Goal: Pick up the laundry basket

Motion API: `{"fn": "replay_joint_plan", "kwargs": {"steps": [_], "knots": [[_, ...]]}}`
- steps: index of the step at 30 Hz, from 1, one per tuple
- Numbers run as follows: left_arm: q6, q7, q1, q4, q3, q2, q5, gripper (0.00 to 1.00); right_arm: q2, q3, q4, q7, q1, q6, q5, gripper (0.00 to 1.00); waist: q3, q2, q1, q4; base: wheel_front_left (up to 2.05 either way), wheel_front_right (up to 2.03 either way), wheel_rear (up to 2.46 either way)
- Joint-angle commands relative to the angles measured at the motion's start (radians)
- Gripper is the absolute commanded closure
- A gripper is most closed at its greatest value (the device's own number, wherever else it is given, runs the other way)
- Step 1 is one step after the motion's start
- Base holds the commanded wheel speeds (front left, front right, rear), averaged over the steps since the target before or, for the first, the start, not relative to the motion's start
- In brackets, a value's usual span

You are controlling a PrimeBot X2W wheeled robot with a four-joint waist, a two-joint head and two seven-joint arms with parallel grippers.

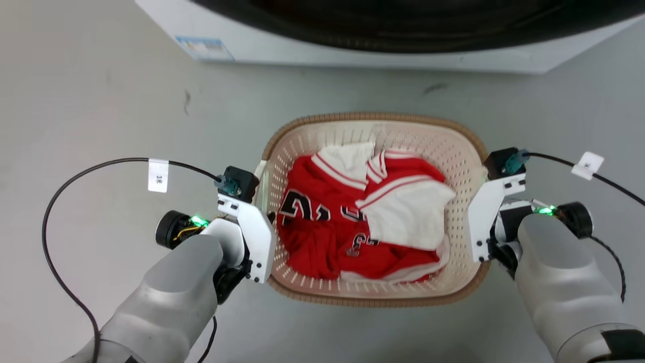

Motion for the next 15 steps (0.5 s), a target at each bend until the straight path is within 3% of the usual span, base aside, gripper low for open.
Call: {"fn": "replay_joint_plan", "kwargs": {"steps": [1, 15], "knots": [[-0.004, 0.0, 0.003, -0.01, -0.008, 0.023, -0.001, 1.0, -0.021, 0.012, 0.004, 0.016, 0.018, -0.002, -0.004, 1.0, -0.078, 0.0, 0.0, -0.006, 0.0, 0.0, 0.0], [-0.007, 0.116, 0.054, -0.133, -0.166, 0.127, -0.185, 1.0, -0.036, 0.191, 0.006, 0.165, 0.092, -0.002, 0.187, 1.0, -0.378, 0.0, 0.0, -0.013, 0.0, 0.0, 0.0]]}}
